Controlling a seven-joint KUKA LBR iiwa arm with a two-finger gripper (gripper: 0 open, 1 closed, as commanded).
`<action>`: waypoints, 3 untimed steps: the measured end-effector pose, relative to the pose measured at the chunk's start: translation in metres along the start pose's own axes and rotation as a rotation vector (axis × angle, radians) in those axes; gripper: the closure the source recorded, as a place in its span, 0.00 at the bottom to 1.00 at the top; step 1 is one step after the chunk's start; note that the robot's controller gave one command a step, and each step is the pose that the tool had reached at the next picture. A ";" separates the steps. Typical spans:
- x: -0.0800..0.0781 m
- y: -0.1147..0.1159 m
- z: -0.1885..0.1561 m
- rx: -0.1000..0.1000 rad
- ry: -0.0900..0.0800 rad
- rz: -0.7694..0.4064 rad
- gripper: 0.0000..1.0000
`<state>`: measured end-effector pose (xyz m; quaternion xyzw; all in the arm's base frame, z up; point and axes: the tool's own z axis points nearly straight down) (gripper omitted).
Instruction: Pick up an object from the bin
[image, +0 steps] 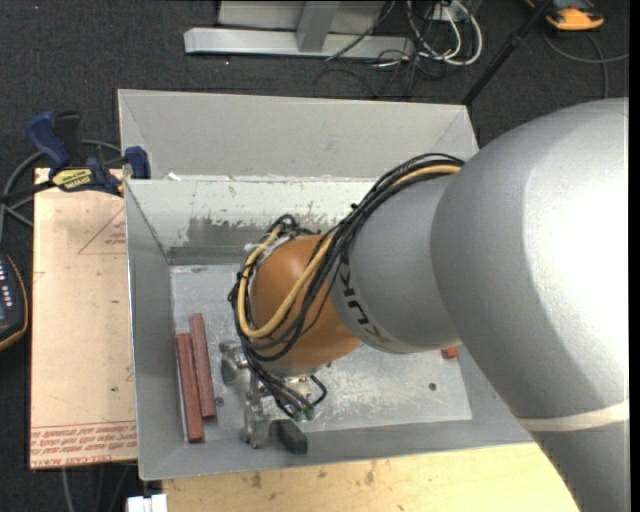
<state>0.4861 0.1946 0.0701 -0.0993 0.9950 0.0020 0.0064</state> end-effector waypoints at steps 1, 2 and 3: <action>-0.093 0.004 -0.047 0.000 0.000 -0.074 0.00; 0.002 -0.005 -0.015 0.000 0.008 -0.205 0.00; 0.003 -0.130 0.000 0.004 0.014 -0.145 0.00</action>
Offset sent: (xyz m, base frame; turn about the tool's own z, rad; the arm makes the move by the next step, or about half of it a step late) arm 0.0847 0.0210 0.0446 -0.0765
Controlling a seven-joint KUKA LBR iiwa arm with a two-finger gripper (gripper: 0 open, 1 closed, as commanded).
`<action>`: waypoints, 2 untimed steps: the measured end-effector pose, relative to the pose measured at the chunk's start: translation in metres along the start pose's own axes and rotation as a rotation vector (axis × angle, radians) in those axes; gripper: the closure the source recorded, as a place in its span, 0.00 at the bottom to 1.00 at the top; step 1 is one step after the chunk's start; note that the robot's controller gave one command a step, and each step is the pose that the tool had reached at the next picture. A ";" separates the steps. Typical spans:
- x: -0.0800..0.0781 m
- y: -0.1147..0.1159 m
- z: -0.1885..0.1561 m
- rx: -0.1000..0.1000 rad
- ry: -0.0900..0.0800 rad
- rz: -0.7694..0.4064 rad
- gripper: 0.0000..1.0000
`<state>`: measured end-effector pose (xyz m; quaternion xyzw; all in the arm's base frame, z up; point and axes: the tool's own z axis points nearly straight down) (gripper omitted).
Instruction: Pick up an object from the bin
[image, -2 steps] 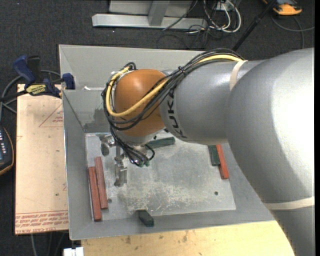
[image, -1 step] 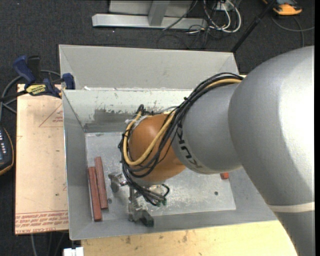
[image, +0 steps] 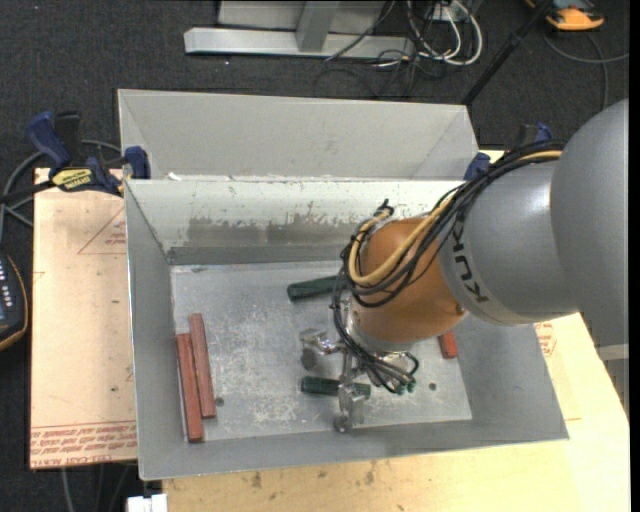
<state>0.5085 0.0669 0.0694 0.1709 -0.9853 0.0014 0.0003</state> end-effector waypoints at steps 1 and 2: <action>-0.001 0.006 -0.001 -0.004 -0.001 -0.008 1.00; -0.013 -0.028 -0.192 0.001 -0.012 -0.025 1.00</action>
Offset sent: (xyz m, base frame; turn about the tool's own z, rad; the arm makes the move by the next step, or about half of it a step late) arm 0.0000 0.0000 0.0000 0.0000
